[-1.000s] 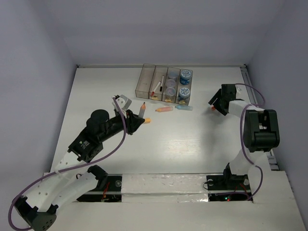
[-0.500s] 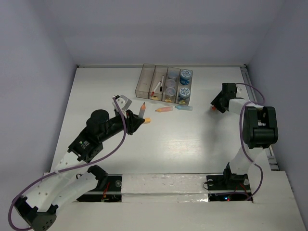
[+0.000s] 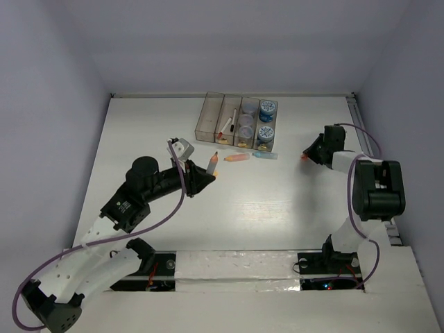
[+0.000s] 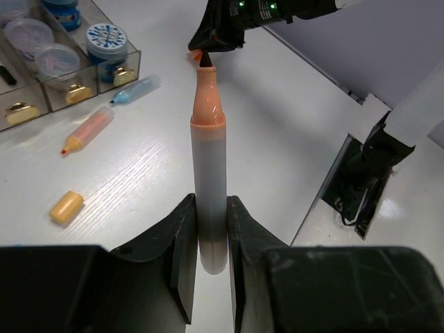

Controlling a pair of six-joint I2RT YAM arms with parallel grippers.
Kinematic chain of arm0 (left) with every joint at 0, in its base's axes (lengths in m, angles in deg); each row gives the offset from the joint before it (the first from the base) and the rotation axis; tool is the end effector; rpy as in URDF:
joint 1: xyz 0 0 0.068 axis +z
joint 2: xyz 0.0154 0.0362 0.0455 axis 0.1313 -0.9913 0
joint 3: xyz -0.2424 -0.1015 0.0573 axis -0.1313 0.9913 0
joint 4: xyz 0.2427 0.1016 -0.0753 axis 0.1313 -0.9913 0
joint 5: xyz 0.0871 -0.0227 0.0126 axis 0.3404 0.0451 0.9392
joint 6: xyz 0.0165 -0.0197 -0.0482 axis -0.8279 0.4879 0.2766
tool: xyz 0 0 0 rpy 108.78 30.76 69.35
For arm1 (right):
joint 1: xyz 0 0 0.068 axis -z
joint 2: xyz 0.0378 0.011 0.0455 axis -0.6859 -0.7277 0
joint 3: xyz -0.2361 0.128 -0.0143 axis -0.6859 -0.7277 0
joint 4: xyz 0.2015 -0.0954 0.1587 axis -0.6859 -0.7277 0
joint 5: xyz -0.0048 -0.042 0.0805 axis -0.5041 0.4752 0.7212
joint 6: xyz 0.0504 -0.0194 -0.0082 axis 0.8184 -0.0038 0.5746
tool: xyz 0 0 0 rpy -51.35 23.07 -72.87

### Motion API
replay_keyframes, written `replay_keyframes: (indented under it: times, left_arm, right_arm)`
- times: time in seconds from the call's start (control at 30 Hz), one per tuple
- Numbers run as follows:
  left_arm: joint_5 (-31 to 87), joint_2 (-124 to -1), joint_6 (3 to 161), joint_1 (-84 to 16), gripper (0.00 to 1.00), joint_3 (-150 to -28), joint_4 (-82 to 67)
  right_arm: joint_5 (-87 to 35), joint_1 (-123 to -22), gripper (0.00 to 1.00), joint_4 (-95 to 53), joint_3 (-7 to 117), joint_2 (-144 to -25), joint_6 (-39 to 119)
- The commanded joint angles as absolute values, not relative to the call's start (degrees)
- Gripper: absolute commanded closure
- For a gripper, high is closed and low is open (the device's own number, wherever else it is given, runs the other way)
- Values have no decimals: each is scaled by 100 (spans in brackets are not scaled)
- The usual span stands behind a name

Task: Sort the stationery into containers
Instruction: Pick up the pen cap from the center of the board, then close the pen cap on the pen.

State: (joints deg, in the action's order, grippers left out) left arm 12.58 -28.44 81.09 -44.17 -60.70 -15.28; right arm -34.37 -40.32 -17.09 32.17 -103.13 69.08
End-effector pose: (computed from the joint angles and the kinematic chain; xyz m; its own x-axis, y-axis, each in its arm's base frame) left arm 0.1409 -0.1231 0.3506 -0.2087 -0.0630 -0.9759 0.8445 0.4917 -0.2123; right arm 0.3630 -0.0191 0.1437 -0.5304 0.6148 -0.5836 0.4546 0.7874 0.4163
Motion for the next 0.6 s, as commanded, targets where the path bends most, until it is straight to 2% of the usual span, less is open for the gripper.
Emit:
replay_keyframes:
  times: [0.0,0.13,0.33,0.47,0.57]
  left_arm:
    - [724,-3007,8280,-4411,100,-6239,-1005]
    - [601,-3139,8561,-4411,100,-6406,-786]
    - [135,-3323,9387,-4411,100,-6494,286]
    - [-268,-3437,10055,-4411,100,-6372,1505]
    - [-392,-3543,10486,-4411,100,-6310,2149]
  right_arm:
    - [-2563,-4084,94,-566,2771,-9283,6772]
    - [-1772,-4540,94,-178,2567,-8350,6886]
    - [-1068,-5885,95,1270,2532,-7277,7472]
    - [-488,-6351,98,3393,2418,-7231,8326]
    - [-426,-6677,99,3996,2505,-7336,8626]
